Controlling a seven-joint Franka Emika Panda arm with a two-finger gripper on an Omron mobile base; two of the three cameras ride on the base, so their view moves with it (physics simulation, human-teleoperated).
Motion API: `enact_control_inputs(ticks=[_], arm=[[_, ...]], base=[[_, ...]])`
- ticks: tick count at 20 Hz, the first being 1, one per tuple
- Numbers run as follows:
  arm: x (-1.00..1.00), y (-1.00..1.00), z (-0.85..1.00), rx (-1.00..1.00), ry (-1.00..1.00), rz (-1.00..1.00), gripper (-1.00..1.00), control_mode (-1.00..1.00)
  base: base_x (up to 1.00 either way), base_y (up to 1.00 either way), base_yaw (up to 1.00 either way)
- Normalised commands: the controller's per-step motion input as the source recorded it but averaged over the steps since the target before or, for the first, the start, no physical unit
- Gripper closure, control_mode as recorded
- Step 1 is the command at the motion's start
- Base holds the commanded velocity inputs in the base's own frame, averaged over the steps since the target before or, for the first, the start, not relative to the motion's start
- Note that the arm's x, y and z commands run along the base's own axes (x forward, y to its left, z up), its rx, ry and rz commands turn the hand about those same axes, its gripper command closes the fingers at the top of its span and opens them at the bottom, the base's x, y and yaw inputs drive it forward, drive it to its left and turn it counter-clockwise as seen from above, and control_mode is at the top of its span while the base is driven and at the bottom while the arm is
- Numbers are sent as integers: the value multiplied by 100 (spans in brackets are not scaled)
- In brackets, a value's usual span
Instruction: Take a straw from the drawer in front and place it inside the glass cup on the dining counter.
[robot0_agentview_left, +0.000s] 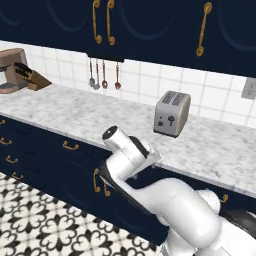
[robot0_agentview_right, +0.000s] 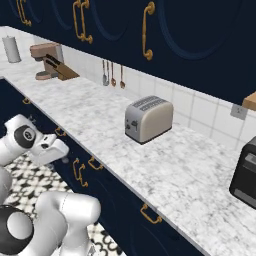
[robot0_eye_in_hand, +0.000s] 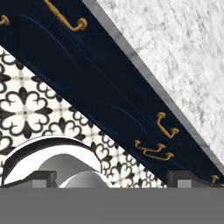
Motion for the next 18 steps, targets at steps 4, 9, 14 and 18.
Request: enact_control_inputs(ticks=[4, 9, 14, 18], arm=[[26, 24, -70, -58, -11, 3, -100, -100], [45, 2, -32, -40, -9, 5, -100, -100], [56, 0, -9, -19, 0, 3, -100, -100], [26, -1, -50, -16, -6, 0, -100, -100]], base=[[0, 0, 0], [0, 0, 0], [0, 0, 0], [0, 0, 0]])
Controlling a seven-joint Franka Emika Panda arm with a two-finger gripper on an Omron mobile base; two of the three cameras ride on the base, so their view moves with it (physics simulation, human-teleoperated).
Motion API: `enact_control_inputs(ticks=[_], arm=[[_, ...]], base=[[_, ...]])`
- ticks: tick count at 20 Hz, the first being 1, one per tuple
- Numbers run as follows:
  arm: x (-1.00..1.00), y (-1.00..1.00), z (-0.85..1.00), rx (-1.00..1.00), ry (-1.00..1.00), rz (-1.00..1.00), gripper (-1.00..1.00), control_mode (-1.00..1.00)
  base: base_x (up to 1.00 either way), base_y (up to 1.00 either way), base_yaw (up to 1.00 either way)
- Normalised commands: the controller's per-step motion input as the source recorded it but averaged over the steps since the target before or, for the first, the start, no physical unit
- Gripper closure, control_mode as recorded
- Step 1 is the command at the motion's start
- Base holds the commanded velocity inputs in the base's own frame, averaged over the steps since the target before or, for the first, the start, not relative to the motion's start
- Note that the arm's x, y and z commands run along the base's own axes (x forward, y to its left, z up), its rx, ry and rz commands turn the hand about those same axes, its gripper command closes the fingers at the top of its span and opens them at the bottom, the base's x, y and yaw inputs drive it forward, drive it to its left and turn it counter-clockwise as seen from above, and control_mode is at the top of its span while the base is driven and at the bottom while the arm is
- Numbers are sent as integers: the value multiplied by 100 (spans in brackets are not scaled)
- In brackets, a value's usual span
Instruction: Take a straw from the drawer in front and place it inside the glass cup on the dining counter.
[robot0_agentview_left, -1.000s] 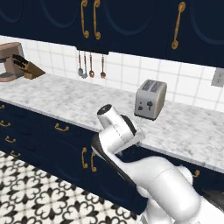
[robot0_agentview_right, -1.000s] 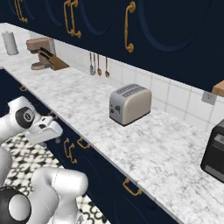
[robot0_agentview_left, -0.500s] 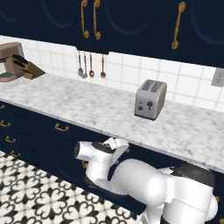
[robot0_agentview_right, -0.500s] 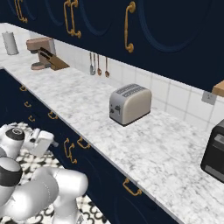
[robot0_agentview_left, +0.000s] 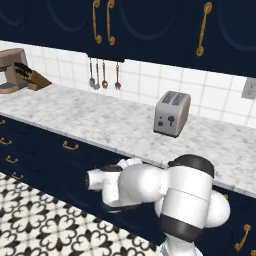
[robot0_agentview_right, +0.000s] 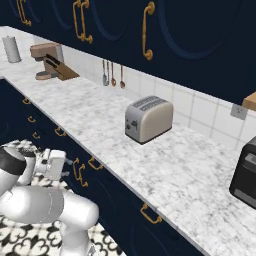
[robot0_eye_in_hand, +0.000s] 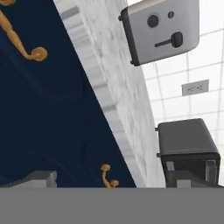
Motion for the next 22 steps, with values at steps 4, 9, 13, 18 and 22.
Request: enact_control_inputs(ticks=[4, 9, 13, 18, 22], arm=[[9, -5, -65, -19, -13, 1, -100, -100], [29, -14, -6, -1, -1, 4, -100, -100], [41, -2, 5, -2, 6, 1, -100, -100], [29, -4, 0, -4, 3, 1, -100, -100], [22, -1, -22, -10, 0, 6, -100, -100]], base=[[0, 0, 0], [0, 0, 0], [0, 0, 0], [0, 0, 0], [0, 0, 0]])
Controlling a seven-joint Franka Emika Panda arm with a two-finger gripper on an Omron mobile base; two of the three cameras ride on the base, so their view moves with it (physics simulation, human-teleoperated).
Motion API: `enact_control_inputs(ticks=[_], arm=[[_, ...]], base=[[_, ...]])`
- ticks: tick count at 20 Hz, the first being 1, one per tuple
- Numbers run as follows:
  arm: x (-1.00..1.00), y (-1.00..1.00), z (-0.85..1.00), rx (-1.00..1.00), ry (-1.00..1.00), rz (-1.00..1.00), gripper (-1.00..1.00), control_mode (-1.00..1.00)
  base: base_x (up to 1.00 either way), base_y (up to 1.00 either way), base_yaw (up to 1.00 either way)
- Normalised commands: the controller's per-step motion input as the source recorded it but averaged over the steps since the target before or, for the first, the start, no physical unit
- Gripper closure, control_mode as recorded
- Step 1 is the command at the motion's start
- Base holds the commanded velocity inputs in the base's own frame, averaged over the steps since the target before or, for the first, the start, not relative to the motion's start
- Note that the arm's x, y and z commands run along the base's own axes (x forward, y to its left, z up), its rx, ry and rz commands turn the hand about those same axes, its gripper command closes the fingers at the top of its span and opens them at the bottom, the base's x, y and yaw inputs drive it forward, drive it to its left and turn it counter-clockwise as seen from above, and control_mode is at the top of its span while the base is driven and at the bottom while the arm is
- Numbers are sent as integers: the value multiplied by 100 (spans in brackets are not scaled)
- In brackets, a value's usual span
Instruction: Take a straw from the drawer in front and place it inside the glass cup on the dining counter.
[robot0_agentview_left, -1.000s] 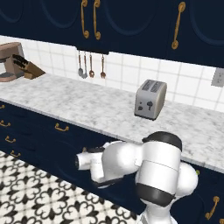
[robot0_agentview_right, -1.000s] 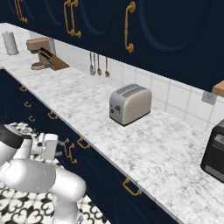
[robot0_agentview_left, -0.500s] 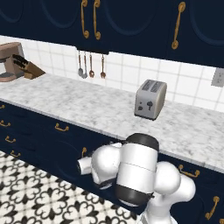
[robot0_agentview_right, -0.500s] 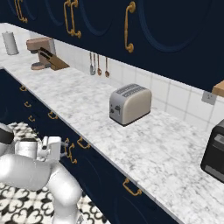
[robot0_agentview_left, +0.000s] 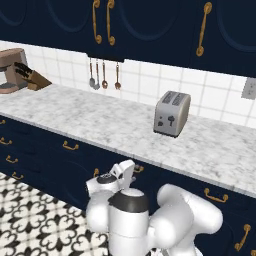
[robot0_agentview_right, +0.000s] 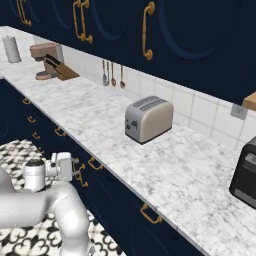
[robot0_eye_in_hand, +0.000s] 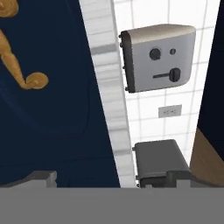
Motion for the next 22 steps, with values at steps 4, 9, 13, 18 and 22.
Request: enact_control_inputs(ticks=[4, 9, 13, 18, 22], arm=[[18, -10, -27, -9, 0, 10, -100, -100], [10, -25, -18, -3, 0, 12, -100, -100], [31, -8, -19, -3, 6, 12, -100, -100], [49, 0, -11, 0, 3, 9, -100, -100], [47, 0, -21, 0, 0, 0, -100, -100]], base=[[0, 0, 0], [0, 0, 0], [0, 0, 0], [0, 0, 0], [0, 0, 0]])
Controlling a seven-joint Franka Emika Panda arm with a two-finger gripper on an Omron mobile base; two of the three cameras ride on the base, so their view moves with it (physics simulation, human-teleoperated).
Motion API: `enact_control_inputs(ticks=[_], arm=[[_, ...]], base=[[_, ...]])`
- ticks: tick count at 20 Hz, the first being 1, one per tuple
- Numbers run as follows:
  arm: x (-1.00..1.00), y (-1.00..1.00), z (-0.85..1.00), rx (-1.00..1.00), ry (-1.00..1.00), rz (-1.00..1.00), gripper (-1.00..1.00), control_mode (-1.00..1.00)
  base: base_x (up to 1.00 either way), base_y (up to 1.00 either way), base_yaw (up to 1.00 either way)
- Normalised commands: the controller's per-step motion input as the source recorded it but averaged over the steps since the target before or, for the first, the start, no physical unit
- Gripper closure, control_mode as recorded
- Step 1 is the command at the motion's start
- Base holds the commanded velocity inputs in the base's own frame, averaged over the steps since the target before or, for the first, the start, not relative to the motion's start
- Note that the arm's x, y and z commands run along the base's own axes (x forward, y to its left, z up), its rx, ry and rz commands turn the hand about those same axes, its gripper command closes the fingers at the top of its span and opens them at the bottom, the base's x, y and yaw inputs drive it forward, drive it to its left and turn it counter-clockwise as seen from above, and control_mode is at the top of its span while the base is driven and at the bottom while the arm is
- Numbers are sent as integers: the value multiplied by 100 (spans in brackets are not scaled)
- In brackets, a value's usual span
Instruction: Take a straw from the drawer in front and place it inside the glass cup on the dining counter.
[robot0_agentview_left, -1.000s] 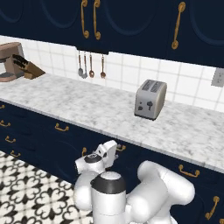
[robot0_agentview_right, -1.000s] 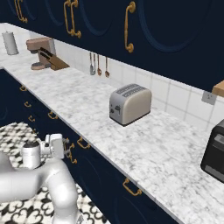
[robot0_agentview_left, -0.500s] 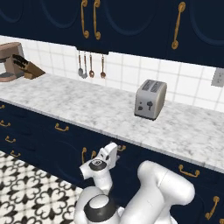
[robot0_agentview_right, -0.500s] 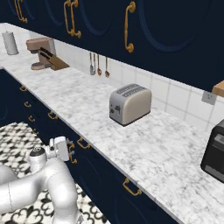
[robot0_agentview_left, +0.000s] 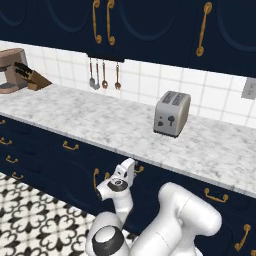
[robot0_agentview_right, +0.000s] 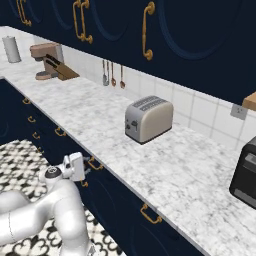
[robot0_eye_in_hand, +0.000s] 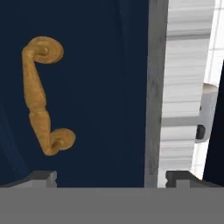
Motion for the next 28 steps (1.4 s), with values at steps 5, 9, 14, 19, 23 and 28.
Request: enact_control_inputs(ticks=[5, 9, 14, 19, 23, 28], arm=[[32, 1, -33, -1, 0, 0, -100, -100], [21, 11, -37, -4, 0, 0, -100, -100], [30, 12, -44, -5, 2, 0, -100, -100], [46, 0, -22, 0, 1, 0, -100, -100], [38, 0, -32, 0, 0, 0, -100, -100], [31, 0, -59, 0, 1, 1, -100, -100]], base=[[0, 0, 0], [0, 0, 0], [0, 0, 0], [0, 0, 0], [0, 0, 0], [0, 0, 0]])
